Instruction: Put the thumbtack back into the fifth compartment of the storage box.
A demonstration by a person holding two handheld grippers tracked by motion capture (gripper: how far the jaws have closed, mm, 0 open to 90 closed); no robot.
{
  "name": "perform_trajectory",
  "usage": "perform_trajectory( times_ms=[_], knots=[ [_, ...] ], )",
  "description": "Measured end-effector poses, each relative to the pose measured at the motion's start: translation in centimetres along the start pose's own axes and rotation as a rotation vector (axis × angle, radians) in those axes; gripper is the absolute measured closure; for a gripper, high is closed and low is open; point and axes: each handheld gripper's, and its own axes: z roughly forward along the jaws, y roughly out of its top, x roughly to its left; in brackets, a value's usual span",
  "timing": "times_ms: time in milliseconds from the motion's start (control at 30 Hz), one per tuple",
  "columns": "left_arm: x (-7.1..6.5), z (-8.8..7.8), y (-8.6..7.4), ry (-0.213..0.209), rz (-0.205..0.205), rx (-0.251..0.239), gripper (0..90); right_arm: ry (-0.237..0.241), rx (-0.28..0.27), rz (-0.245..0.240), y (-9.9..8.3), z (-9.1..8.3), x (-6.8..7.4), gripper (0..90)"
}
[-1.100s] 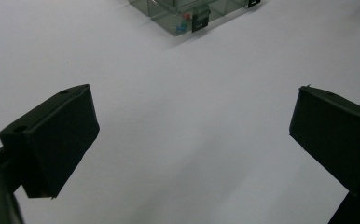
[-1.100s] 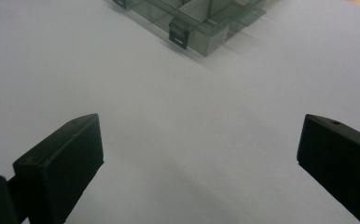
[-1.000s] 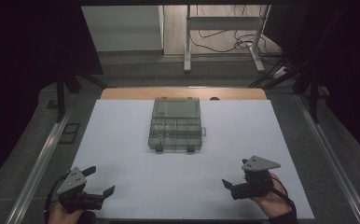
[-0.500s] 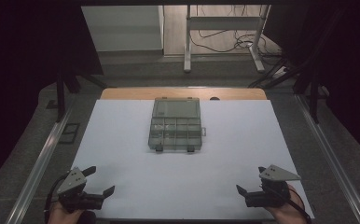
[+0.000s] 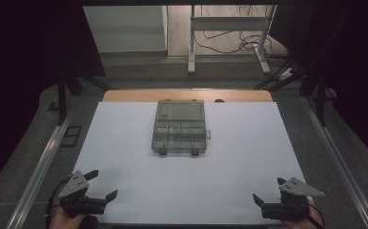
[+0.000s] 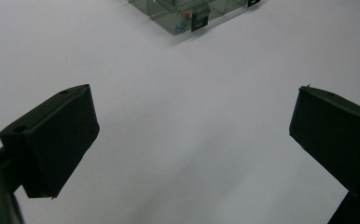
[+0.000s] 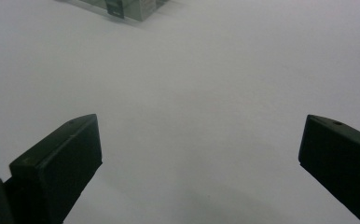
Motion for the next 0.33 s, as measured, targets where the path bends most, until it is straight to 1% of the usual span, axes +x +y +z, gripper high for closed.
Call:
perform_trajectory(
  times_ms=[67,200,333],
  knots=[
    [-0.01,0.03,0.01,0.001,0.002,0.002,1.6,-0.004,-0.012,0.008,-0.07,-0.15,-0.12,0.0],
    [-0.03,0.03,0.01,0.001,0.005,0.003,1.6,-0.014,-0.011,0.026,-0.13,-0.19,-0.25,0.0],
    [-0.03,0.06,0.06,0.001,0.005,0.004,1.6,-0.023,0.004,0.017,-0.11,-0.05,-0.18,0.0]
  ],
)
